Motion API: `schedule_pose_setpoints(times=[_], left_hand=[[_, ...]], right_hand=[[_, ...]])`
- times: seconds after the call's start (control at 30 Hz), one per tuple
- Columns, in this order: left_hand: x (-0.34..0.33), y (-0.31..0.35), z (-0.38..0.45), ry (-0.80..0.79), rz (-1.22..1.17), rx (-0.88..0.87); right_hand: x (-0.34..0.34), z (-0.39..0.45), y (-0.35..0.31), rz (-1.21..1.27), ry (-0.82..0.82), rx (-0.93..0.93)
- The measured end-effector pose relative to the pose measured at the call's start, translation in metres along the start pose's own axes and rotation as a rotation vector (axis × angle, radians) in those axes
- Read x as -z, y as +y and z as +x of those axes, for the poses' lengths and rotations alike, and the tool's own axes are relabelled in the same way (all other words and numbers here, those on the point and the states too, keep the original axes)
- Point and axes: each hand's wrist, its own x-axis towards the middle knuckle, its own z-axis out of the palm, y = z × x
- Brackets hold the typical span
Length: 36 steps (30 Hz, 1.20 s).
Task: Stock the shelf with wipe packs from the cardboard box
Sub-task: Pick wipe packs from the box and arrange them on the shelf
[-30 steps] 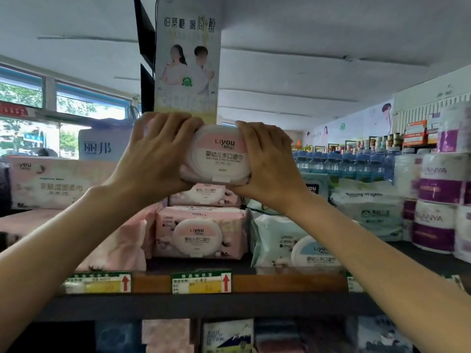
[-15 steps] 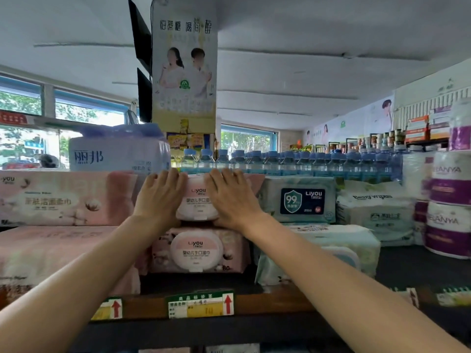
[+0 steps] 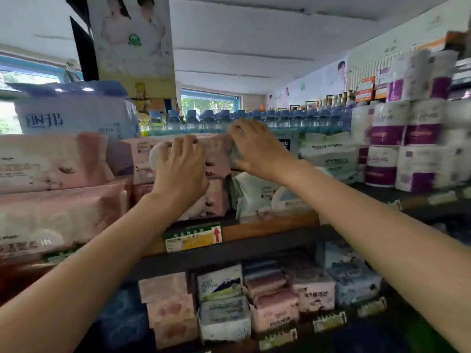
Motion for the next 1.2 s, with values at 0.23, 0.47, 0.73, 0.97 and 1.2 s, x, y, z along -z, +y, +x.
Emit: schedule_pose_setpoints(times=[0.23, 0.47, 0.73, 0.97, 1.2], left_hand=[[0.000, 0.177, -0.072, 0.216, -0.455, -0.644], [0.036, 0.401, -0.241, -0.243, -0.725, -1.222], [0.107, 0.530, -0.443, -0.337, -0.771, -1.784], [0.122, 0.612, -0.572, -0.546, -0.656, -2.004], [0.102, 0.666, -0.695, -0.711, -0.415, -2.111]], right_hand=[[0.081, -0.231, 0.037, 0.284, -0.094, -0.560], [0.202, -0.559, -0.022, 0.124, -0.768, -1.317], [0.326, -0.781, -0.157, 0.101, -1.051, -1.976], [0.324, -0.930, -0.250, 0.219, -1.264, -2.053], [0.261, -1.048, -0.313, 0.344, -1.491, -1.610]])
